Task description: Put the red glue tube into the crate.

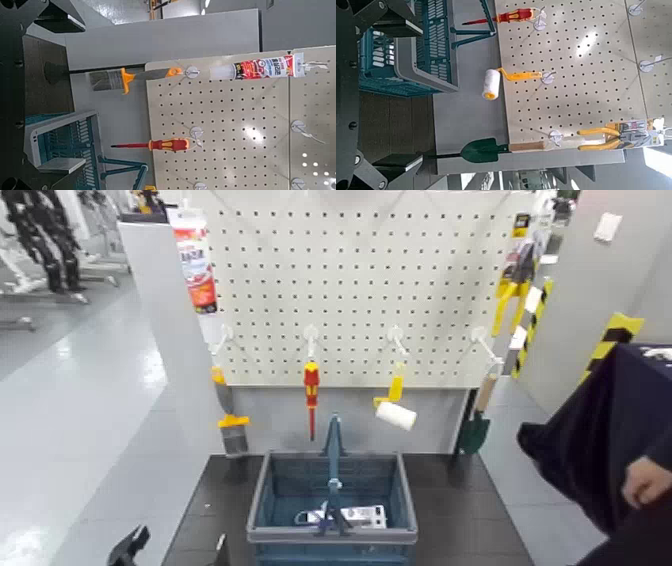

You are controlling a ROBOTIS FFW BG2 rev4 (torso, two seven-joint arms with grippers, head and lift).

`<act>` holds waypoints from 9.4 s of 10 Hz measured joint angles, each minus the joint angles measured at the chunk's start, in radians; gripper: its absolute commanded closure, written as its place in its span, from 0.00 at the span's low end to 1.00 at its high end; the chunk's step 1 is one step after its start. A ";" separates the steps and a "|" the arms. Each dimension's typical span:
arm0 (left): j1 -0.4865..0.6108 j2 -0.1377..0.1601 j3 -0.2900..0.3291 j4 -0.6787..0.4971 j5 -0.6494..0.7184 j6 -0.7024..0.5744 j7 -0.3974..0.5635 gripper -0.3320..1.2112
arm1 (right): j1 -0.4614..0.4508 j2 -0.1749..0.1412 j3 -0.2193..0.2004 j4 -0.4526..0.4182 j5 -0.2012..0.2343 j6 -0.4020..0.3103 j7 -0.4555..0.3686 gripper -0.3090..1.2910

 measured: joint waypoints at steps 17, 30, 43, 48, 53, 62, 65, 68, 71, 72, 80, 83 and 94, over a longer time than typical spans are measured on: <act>-0.274 0.006 0.192 -0.063 0.093 0.323 -0.338 0.33 | -0.012 0.000 0.003 0.009 -0.014 0.004 0.011 0.30; -0.695 0.107 0.306 0.092 0.204 0.485 -0.594 0.39 | -0.044 -0.018 0.028 0.029 -0.044 -0.005 0.015 0.30; -1.116 0.202 0.162 0.571 0.215 0.458 -0.841 0.43 | -0.074 -0.018 0.028 0.051 -0.078 0.015 0.063 0.30; -1.213 0.218 0.068 0.673 0.213 0.421 -0.858 0.47 | -0.081 -0.016 0.028 0.053 -0.082 0.027 0.081 0.30; -1.252 0.231 0.036 0.671 0.217 0.411 -0.868 0.93 | -0.083 -0.016 0.028 0.055 -0.086 0.034 0.089 0.30; -1.269 0.234 0.026 0.572 0.223 0.442 -0.847 0.94 | -0.082 -0.013 0.028 0.058 -0.095 0.039 0.090 0.30; -1.243 0.208 -0.007 0.406 0.244 0.484 -0.843 0.94 | -0.080 -0.013 0.024 0.059 -0.099 0.038 0.091 0.31; -1.224 0.192 -0.027 0.364 0.254 0.495 -0.840 0.94 | -0.080 -0.017 0.027 0.059 -0.103 0.038 0.090 0.31; -1.187 0.165 -0.071 0.377 0.284 0.496 -0.825 0.94 | -0.080 -0.016 0.031 0.059 -0.103 0.040 0.089 0.31; -1.164 0.155 -0.081 0.385 0.291 0.502 -0.822 0.94 | -0.080 -0.016 0.033 0.060 -0.103 0.040 0.089 0.31; -0.918 0.099 -0.117 0.507 0.336 0.574 -0.813 0.94 | -0.080 -0.020 0.041 0.060 -0.105 0.041 0.089 0.31; -0.914 0.101 -0.127 0.628 0.317 0.566 -0.840 0.94 | -0.081 -0.019 0.041 0.061 -0.106 0.041 0.089 0.31; -0.923 0.086 -0.150 0.851 0.287 0.540 -0.857 0.93 | -0.083 -0.018 0.037 0.066 -0.113 0.041 0.094 0.31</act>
